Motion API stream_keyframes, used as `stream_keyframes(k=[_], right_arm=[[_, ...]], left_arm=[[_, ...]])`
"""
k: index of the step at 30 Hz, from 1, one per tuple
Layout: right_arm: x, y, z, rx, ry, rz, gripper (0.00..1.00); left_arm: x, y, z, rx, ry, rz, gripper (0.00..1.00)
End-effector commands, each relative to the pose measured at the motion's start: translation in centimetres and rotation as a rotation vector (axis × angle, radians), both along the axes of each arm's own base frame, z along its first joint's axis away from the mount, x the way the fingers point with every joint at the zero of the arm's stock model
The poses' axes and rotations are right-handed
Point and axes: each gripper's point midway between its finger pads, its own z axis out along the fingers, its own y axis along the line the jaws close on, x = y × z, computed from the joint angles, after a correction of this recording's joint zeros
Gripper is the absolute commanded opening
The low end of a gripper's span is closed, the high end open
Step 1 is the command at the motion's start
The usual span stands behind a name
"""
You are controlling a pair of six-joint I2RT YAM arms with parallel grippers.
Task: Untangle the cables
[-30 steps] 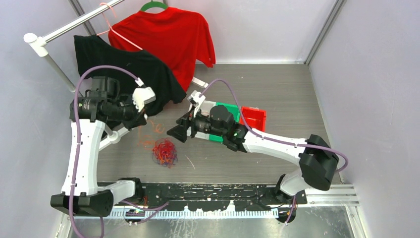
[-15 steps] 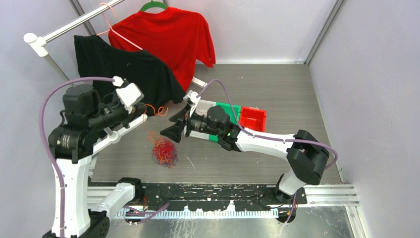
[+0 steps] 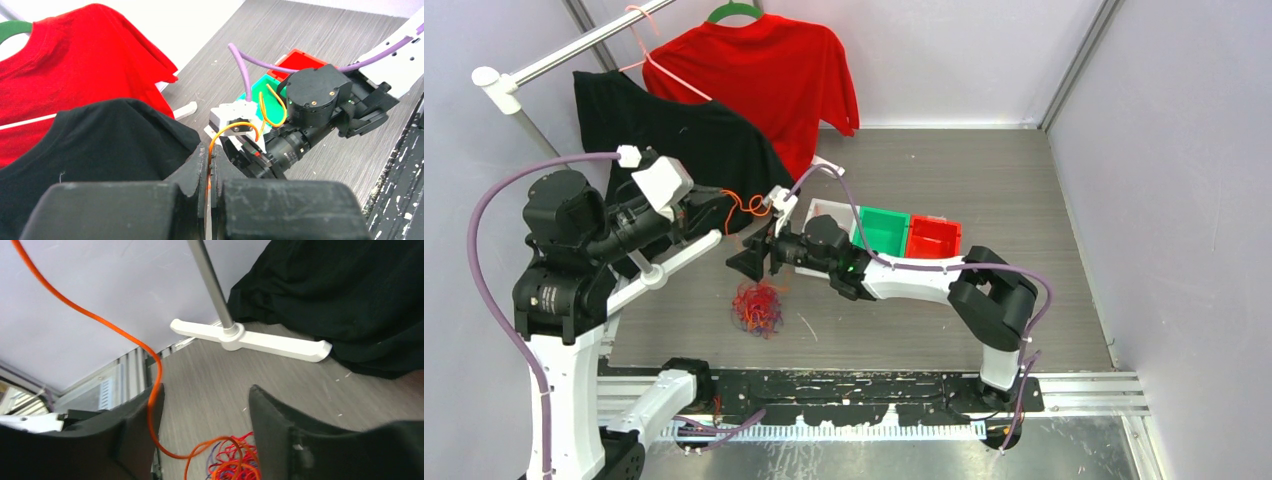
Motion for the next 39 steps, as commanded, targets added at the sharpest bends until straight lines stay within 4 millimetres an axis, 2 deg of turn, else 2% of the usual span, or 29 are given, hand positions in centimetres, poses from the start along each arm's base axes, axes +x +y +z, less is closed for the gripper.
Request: stream_keyframes(k=[1, 2, 3, 4, 5, 11, 16, 19, 22, 28, 33, 35, 37, 39], right_arm=[[1.7, 0.0, 5.9, 0.126, -0.085, -0.077, 0.55], [2.1, -0.5, 6.1, 0.127, -0.082, -0.096, 0.39], [2.8, -1.1, 6.1, 0.124, -0.077, -0.123, 0.2], [3.4, -1.8, 6.2, 0.12, -0.072, -0.15, 0.07], [4.0, -2.6, 6.1, 0.112, -0.068, -0.17, 0.02], [8.6, -7.1, 5.3, 0.074, -0.067, -0.271, 0.01], [11.7, -9.7, 4.5, 0.046, -0.05, -0.338, 0.02], [12.6, -10.2, 3.5, 0.022, -0.032, -0.347, 0.05], [13.2, -10.5, 1.9, -0.009, -0.007, -0.355, 0.16], [14.1, -11.6, -1.4, -0.058, 0.036, -0.399, 0.28], [15.0, -13.2, -3.5, -0.102, 0.068, -0.457, 0.5], [15.1, -14.4, -4.2, -0.118, 0.088, -0.483, 0.66], [14.8, -15.2, -4.5, -0.13, 0.103, -0.491, 0.75], [14.2, -16.2, -4.5, -0.134, 0.106, -0.509, 0.79]], left_arm=[[-0.9, -0.7, 3.2, -0.057, -0.085, -0.038, 0.0], [-0.8, -0.7, 3.2, -0.061, -0.087, -0.037, 0.0], [-0.6, -0.7, 3.0, -0.066, -0.083, -0.036, 0.0], [-0.5, -0.7, 2.9, -0.072, -0.081, -0.033, 0.0], [-0.3, -0.8, 2.6, -0.08, -0.073, -0.03, 0.0], [1.9, -2.0, 0.3, -0.182, -0.001, -0.061, 0.0], [4.6, -3.9, -0.2, -0.24, 0.041, -0.1, 0.0], [6.5, -4.7, -1.3, -0.233, 0.072, -0.092, 0.0], [8.0, -5.3, -2.5, -0.234, 0.087, -0.079, 0.0], [10.8, -5.8, -5.0, -0.214, 0.133, -0.046, 0.0], [13.0, -6.3, -5.2, -0.216, 0.161, -0.032, 0.0], [13.9, -6.5, -4.7, -0.224, 0.155, -0.022, 0.0], [14.7, -6.7, -4.6, -0.23, 0.155, -0.012, 0.0], [15.8, -7.2, -5.2, -0.233, 0.183, -0.01, 0.0]])
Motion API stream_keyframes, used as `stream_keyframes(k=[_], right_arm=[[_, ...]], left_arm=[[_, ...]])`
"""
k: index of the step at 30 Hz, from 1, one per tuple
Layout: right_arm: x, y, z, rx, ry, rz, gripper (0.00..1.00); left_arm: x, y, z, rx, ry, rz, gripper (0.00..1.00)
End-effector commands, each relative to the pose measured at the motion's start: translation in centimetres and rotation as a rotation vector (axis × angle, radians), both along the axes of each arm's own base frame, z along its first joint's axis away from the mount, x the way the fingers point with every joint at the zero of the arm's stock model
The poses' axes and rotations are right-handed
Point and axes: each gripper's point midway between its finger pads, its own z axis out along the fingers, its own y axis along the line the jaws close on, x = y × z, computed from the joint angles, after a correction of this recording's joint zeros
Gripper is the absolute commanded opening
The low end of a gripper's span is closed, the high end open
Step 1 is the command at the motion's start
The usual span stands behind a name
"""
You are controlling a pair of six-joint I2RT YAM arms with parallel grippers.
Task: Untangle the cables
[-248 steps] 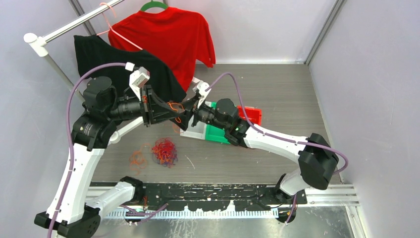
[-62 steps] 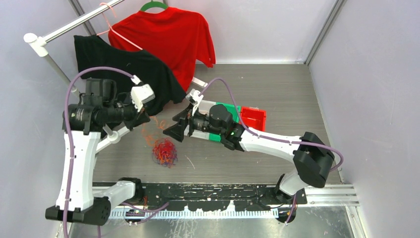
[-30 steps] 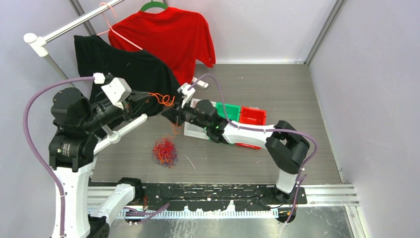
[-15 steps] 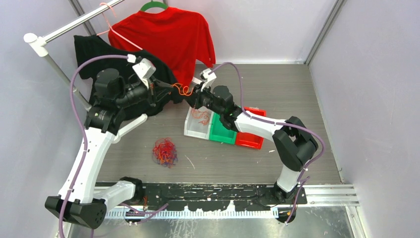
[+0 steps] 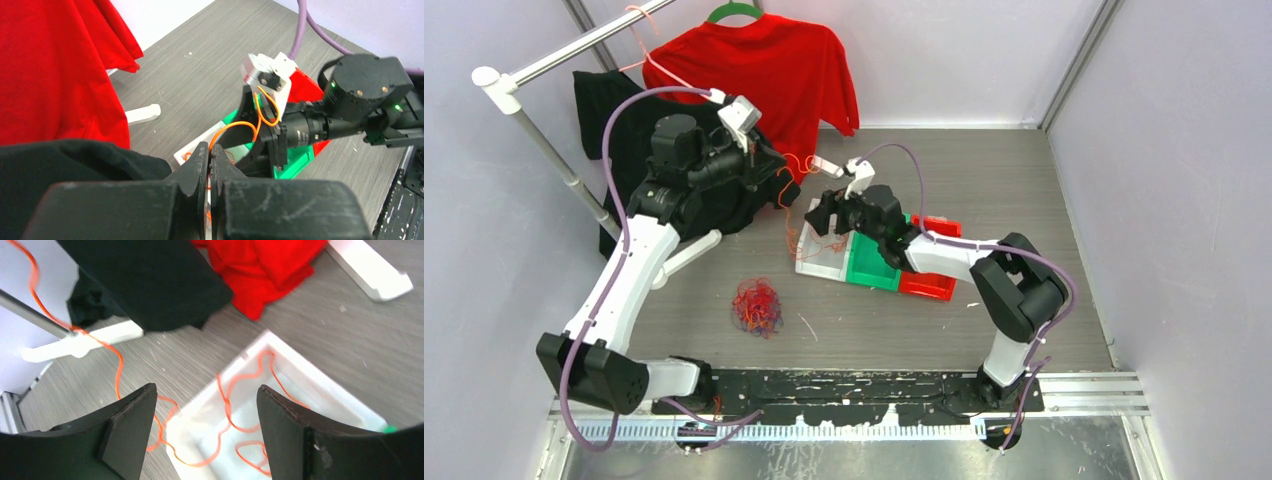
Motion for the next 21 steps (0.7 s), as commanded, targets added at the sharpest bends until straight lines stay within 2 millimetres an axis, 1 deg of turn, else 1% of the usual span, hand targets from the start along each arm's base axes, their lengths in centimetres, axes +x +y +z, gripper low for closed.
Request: stream_keyframes(k=[1, 2, 3, 4, 7, 10, 12, 16, 19, 21], right_arm=[[-0.5, -2.7, 2.2, 0.023, -0.041, -0.067, 0.79], [-0.8, -3.4, 2.6, 0.033, -0.048, -0.082, 0.8], [-1.0, -4.0, 2.7, 0.04, -0.048, -0.096, 0.8], [-1.4, -4.7, 2.3, 0.042, -0.041, -0.109, 0.8], [-1.8, -5.9, 2.6, 0.064, -0.035, -0.132, 0.8], [-2.0, -7.0, 3.2, 0.094, -0.023, -0.161, 0.8], [-2.0, -7.8, 3.5, 0.112, -0.019, -0.186, 0.8], [-1.9, -9.5, 4.1, 0.137, -0.018, -0.25, 0.79], [-1.8, -11.0, 4.3, 0.16, -0.003, -0.309, 0.76], [-1.9, -12.0, 4.5, 0.164, 0.001, -0.341, 0.75]], left_arm=[[1.6, -1.2, 4.2, -0.049, -0.099, 0.002, 0.0], [1.6, -1.7, 4.6, -0.05, -0.102, -0.008, 0.0], [1.6, -2.3, 4.6, -0.048, -0.095, -0.022, 0.0], [1.5, -2.9, 4.9, -0.048, -0.096, -0.036, 0.0], [0.8, -4.4, 5.9, -0.048, -0.101, -0.074, 0.0], [0.1, -5.4, 6.8, -0.05, -0.106, -0.093, 0.0], [-0.2, -5.8, 6.8, -0.044, -0.109, -0.101, 0.0], [-0.2, -6.6, 5.8, -0.013, -0.098, -0.112, 0.0], [0.7, -6.9, 4.8, 0.009, -0.082, -0.102, 0.0], [1.4, -6.8, 3.5, 0.046, -0.078, -0.094, 0.0]])
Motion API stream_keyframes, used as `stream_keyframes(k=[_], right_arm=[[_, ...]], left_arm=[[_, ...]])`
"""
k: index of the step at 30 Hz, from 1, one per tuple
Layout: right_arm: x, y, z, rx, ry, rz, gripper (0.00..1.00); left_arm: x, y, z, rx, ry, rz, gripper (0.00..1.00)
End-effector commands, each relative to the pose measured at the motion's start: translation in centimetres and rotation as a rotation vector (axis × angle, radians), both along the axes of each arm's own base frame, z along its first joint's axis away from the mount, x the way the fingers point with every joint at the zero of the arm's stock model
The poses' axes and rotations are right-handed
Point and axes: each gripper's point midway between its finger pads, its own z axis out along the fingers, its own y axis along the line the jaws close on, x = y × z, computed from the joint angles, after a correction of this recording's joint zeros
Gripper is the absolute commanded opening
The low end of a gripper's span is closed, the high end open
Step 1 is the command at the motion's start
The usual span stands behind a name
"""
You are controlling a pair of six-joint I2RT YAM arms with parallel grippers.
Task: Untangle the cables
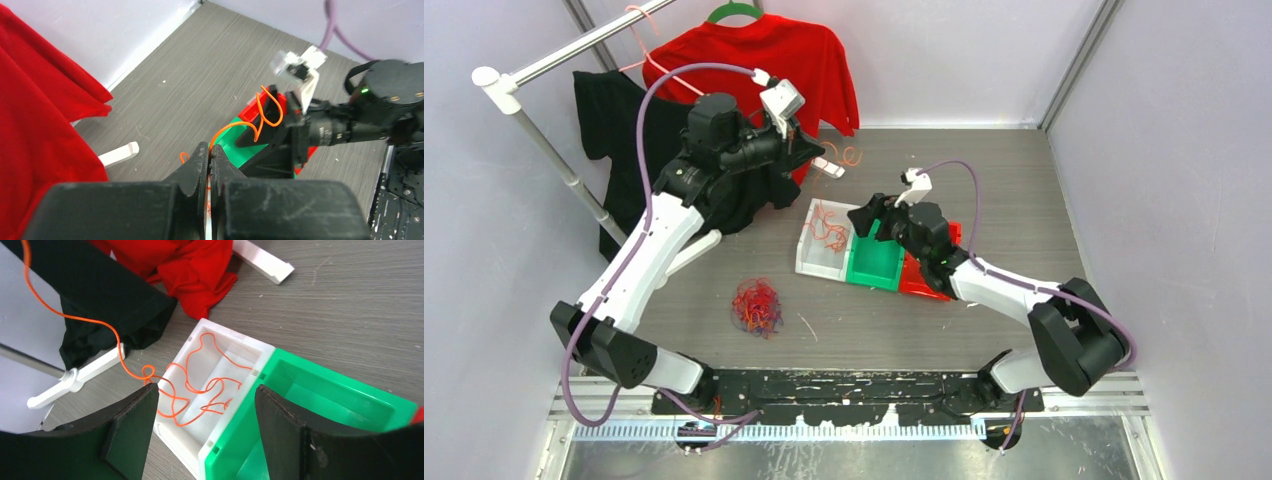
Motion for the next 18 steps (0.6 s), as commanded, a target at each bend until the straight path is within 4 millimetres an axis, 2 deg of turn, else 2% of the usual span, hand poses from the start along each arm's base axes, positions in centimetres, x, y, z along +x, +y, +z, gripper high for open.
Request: stream_keyframes(k=[1, 6, 12, 18], right_arm=[[0.2, -2.4, 3.0, 0.074, -0.046, -0.11, 0.75], [-0.3, -4.1, 3.0, 0.057, -0.054, -0.166, 0.74], [-0.7, -5.0, 3.0, 0.045, -0.051, -0.189, 0.73], [-1.5, -6.1, 4.3, 0.059, -0.071, -0.215, 0.75]], left_arm=[[1.9, 0.2, -1.3, 0.066, -0.028, 0.045, 0.0], [3.0, 0.5, -5.1, 0.171, -0.037, 0.061, 0.0], [4.7, 0.8, -9.1, 0.241, 0.015, 0.158, 0.0], [3.9, 2.0, -14.7, 0.358, 0.123, 0.221, 0.0]])
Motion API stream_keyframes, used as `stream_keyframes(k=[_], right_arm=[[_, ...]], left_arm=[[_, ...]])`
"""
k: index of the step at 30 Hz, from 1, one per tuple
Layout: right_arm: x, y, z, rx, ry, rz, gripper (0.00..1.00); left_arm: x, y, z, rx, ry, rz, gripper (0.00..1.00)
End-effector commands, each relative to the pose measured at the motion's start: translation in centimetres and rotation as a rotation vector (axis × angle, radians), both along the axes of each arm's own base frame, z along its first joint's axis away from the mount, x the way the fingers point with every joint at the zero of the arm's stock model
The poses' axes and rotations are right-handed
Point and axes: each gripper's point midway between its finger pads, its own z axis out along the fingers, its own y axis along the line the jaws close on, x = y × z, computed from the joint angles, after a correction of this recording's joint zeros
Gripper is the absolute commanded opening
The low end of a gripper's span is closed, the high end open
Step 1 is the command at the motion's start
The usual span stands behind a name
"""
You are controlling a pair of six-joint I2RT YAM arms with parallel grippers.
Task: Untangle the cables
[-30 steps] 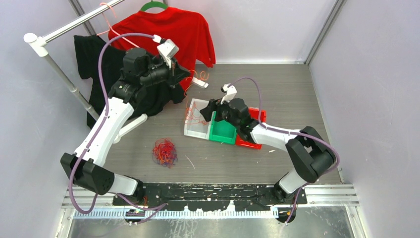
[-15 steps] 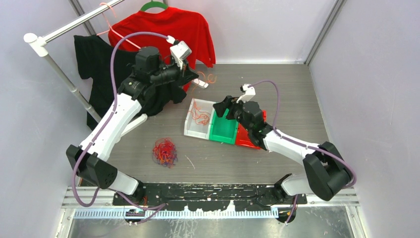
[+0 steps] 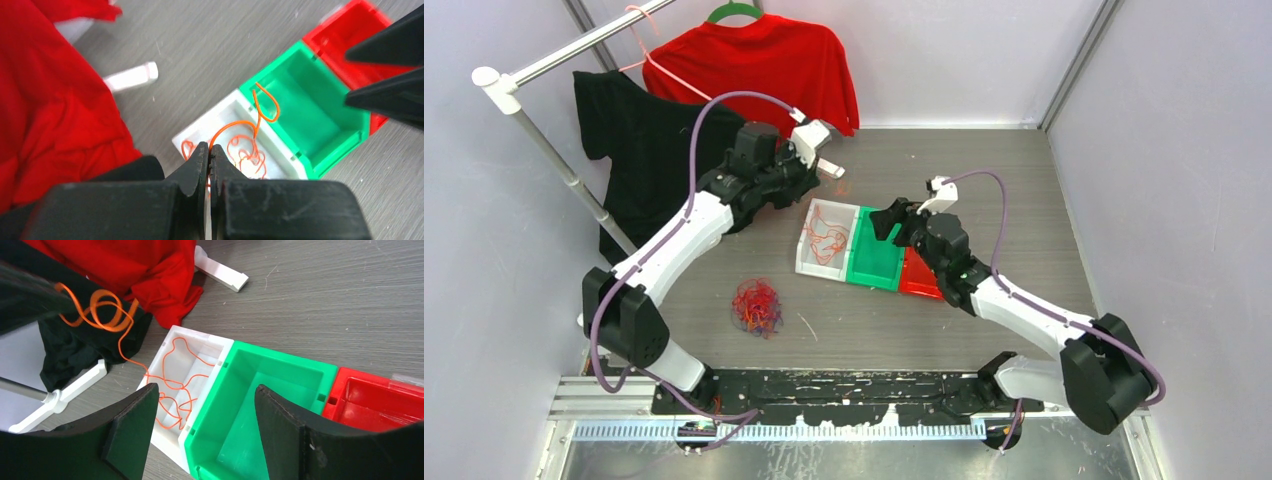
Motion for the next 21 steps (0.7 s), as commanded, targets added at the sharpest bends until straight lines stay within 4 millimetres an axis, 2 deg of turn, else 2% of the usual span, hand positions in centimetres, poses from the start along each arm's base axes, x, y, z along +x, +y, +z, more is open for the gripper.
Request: stream_keyframes(k=[1, 2, 5, 8, 15, 21], right_arm=[[-0.2, -1.4, 3.7, 0.055, -0.077, -0.055, 0.76], [-0.3, -1.5, 3.9, 0.057, -0.077, -0.057, 0.76], [-0.4, -1.7, 4.1, 0.064, -0.075, -0.061, 0.76], [-0.4, -1.8, 4.2, 0.077, -0.073, -0.067, 0.76], [-0.8, -1.8, 4.3, 0.074, -0.071, -0.058, 0.76], [-1.1, -2.0, 4.7, 0.07, -0.076, -0.055, 0.76]], left_arm=[[-0.4, 1.5, -3.2, 0.106, 0.01, 0.068, 0.0], [-0.8, 1.6, -4.5, 0.138, 0.021, 0.065, 0.0], [-1.1, 1.6, -6.7, 0.237, 0.009, 0.071, 0.0], [-0.6, 1.3, -8.2, 0.291, 0.024, 0.073, 0.0], [-1.3, 0.1, -12.4, 0.485, 0.088, 0.026, 0.0], [-0.2, -1.9, -13.0, 0.517, 0.079, -0.006, 0.0]])
